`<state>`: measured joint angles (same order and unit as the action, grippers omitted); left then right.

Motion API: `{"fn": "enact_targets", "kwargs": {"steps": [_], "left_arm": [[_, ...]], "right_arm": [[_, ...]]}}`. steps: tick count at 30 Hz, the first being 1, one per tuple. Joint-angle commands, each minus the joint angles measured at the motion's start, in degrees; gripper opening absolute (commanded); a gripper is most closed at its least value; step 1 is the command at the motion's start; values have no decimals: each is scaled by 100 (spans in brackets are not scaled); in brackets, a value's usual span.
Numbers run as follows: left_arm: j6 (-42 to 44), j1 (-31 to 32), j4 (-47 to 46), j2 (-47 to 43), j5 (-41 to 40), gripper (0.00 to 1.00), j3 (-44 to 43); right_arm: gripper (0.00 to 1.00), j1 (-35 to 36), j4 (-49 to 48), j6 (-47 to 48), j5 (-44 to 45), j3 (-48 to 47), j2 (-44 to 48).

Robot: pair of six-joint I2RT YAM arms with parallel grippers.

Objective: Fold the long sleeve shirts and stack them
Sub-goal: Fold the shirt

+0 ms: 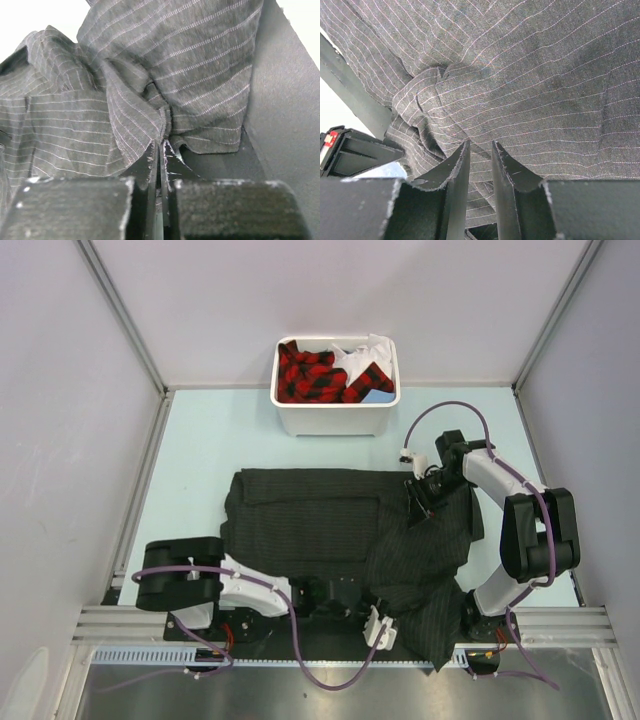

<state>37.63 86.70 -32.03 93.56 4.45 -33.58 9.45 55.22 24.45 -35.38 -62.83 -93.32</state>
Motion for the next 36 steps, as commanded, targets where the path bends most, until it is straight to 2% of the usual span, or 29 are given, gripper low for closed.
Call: {"fn": "enact_targets", "kwargs": {"steps": [1, 6, 9, 11, 14, 16, 17, 20, 23, 25, 30, 36], "left_arm": [[-150, -3, 319, -626, 223, 0, -263], [-728, -258, 1056, -1199, 451, 0, -543], [-1185, -556, 1487, -1454, 714, 0, -816], [-1441, -811, 1603, -1612, 917, 0, -939], [-2300, -1294, 1691, -1753, 1093, 0, -1114], [-2575, -1636, 1726, -1771, 1146, 0, -1203], [-2768, -1734, 1735, -1771, 1207, 0, -1290], [-2962, -1981, 1657, -1701, 1339, 0, -1309], [-2998, -2078, 1507, -1665, 1409, 0, -1265], [-2998, -2113, 1446, -1665, 1462, 0, -1230], [-2919, -2113, 1349, -1727, 1656, 0, -1124], [-2875, -2113, 1331, -1683, 1629, 0, -1098]], "right_arm": [[30, -49, -3, 7, 13, -72, 138], [32, -66, 24, 60, -13, -151, 226], [38, -128, 120, 174, -153, -274, 261], [45, -207, 286, 288, -337, -405, 358], [59, -540, 410, 499, -820, -493, 726], [71, -899, 506, 745, -1225, -502, 1094], [73, -1119, 577, 850, -1374, -502, 1210], [73, -1621, 1401, 1727, -2181, -529, 1570], [69, -1754, 2395, 2844, -2255, -459, 1921], [68, -1754, 2415, 3161, -2193, -187, 2141], [67, -1429, 1747, 3189, -2088, 271, 2599], [67, -798, 1931, 3699, -1921, 385, 2941]]}}
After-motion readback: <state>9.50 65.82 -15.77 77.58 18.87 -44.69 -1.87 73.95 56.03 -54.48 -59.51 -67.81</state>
